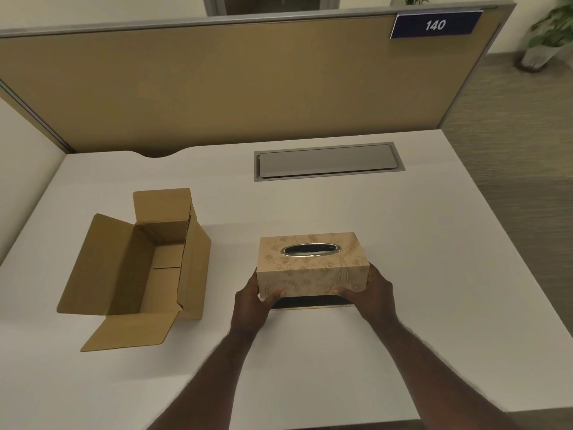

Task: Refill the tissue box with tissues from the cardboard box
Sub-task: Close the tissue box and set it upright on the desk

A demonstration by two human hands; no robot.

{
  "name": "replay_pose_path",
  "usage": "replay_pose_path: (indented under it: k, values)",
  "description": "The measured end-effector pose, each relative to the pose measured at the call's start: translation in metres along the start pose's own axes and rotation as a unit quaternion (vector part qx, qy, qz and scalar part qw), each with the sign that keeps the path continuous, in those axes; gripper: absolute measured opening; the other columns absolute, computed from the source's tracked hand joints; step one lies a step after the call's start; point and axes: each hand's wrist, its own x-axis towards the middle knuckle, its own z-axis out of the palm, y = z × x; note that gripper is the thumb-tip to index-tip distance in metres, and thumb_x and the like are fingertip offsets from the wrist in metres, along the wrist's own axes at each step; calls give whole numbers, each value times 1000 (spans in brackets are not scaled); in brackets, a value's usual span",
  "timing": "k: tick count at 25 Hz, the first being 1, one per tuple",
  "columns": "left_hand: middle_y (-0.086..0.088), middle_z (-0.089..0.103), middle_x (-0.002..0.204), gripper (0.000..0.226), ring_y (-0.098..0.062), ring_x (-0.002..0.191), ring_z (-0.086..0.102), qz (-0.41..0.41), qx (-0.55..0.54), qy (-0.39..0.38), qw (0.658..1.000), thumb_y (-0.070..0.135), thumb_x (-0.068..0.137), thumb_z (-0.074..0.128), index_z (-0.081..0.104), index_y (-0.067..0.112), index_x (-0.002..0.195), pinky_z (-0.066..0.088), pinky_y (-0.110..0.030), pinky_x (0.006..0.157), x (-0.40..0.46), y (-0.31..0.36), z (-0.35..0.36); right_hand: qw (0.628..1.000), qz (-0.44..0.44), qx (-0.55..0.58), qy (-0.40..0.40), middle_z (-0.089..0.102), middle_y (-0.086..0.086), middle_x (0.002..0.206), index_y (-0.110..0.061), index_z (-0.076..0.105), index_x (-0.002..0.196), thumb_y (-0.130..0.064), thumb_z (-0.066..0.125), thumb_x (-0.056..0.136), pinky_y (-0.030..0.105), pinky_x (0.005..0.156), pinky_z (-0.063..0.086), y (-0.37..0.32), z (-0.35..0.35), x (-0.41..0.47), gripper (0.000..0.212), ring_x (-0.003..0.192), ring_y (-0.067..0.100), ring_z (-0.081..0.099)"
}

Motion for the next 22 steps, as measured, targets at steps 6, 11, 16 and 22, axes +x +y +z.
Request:
replay_pose_path:
  k: [6,11,16,22]
  values:
    - [34,59,107,52,7,93,61,-9,-4,13,1000,27,79,78,56,32,126,47,-1,71,-7,-6,3,1000,3,-11,12,76,2,105,-10,69,114,-19,94,58,-4,65,45,13,2,-6,62,88,9,68]
    - [34,62,103,50,13,91,62,-13,6,20,1000,24,77,80,61,28,123,49,-2,72,-6,-10,4,1000,19,-7,15,76,-3,98,-12,70,112,-16,94,57,-1,63,46,16,3,-8,60,81,4,67]
    - [32,66,93,49,6,90,67,-25,9,27,999,18,74,81,63,27,118,49,-2,71,-10,-14,8,999,43,-14,21,78,-3,95,-16,71,107,-11,94,53,-3,63,44,22,6,-12,59,73,-12,63]
    - [29,67,95,51,12,87,64,-22,26,29,999,10,74,80,63,23,120,48,-2,71,-12,-16,10,999,44,-19,19,76,-8,93,-16,70,107,-11,94,51,-1,66,46,27,7,-15,61,75,-16,64]
